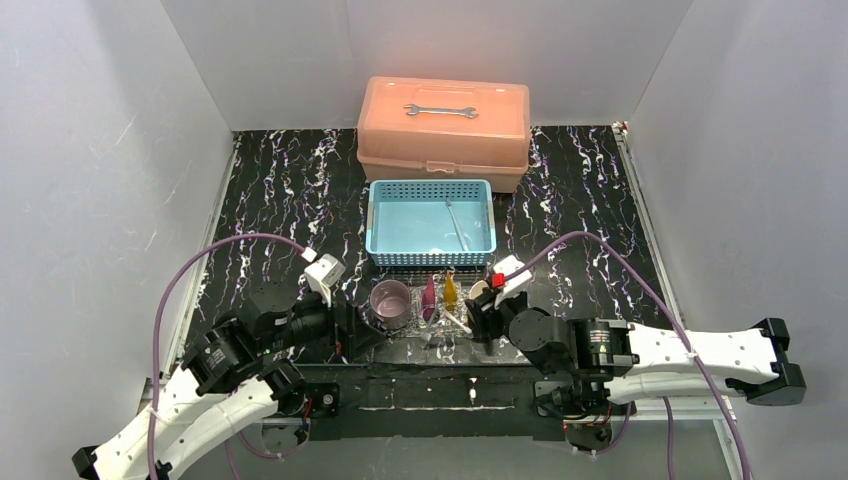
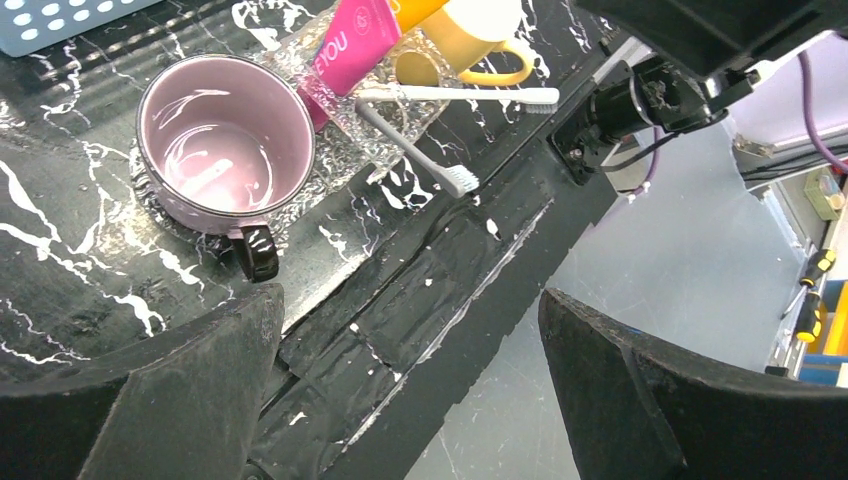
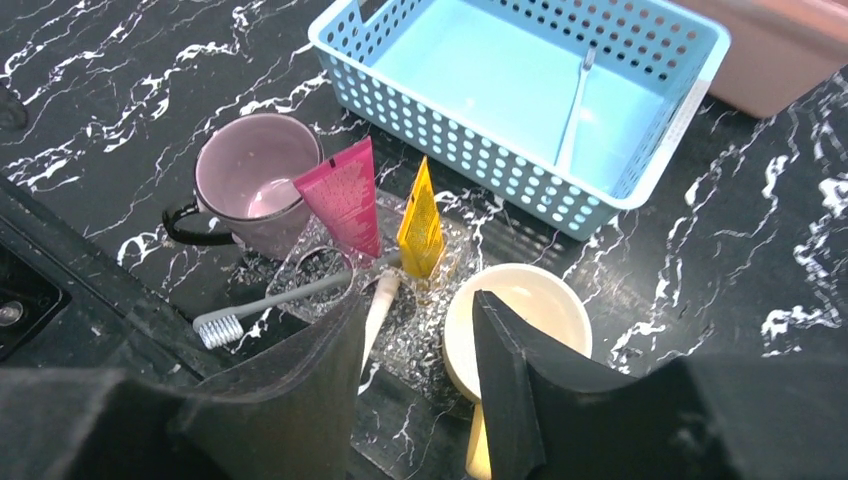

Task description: Prepare toiletry sets of a toothbrush and toothpaste on the tray

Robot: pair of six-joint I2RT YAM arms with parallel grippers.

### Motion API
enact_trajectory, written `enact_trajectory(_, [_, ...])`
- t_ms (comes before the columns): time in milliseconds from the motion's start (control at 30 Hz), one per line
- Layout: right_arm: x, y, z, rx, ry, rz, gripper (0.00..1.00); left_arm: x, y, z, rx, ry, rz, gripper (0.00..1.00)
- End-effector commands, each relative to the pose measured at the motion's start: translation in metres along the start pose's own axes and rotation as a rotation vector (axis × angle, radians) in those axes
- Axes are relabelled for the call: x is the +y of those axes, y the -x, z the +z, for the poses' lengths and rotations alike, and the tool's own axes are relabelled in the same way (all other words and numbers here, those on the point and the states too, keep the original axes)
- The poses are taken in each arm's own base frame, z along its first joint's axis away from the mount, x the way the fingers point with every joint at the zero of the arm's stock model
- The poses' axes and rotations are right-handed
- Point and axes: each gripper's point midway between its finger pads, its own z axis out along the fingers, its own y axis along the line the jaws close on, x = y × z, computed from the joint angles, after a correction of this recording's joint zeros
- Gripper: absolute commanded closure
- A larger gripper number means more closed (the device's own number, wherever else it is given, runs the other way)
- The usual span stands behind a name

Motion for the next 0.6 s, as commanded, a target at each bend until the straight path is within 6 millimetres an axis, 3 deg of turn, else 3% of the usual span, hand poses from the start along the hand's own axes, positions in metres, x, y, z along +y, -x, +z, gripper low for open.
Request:
enact_trajectory(0, [-0.003, 0.038, -0.004, -0.059, -0.033, -0.035, 0.46, 0.009, 0.011, -0.004, -0.028, 0.073, 0.016, 0.02])
enact_trajectory(267, [-0.005, 0.077, -0.003, -0.098, -0.095, -0.159, 0.26, 0.021, 0.038, -0.010, -0.030, 0.203, 0.076, 0.02])
enact_trajectory(433, [-0.009, 0.100, 0.007, -0.104, -0.148, -0.219, 0.22, 0.028, 0.059, -0.007, -0.037, 0.287, 0.090, 0.02])
enact_trajectory(567, [-0.026, 0.117, 0.032, -0.081, -0.147, -0.183, 0.22, 0.033, 0.076, -0.004, -0.060, 0.339, 0.111, 0.02])
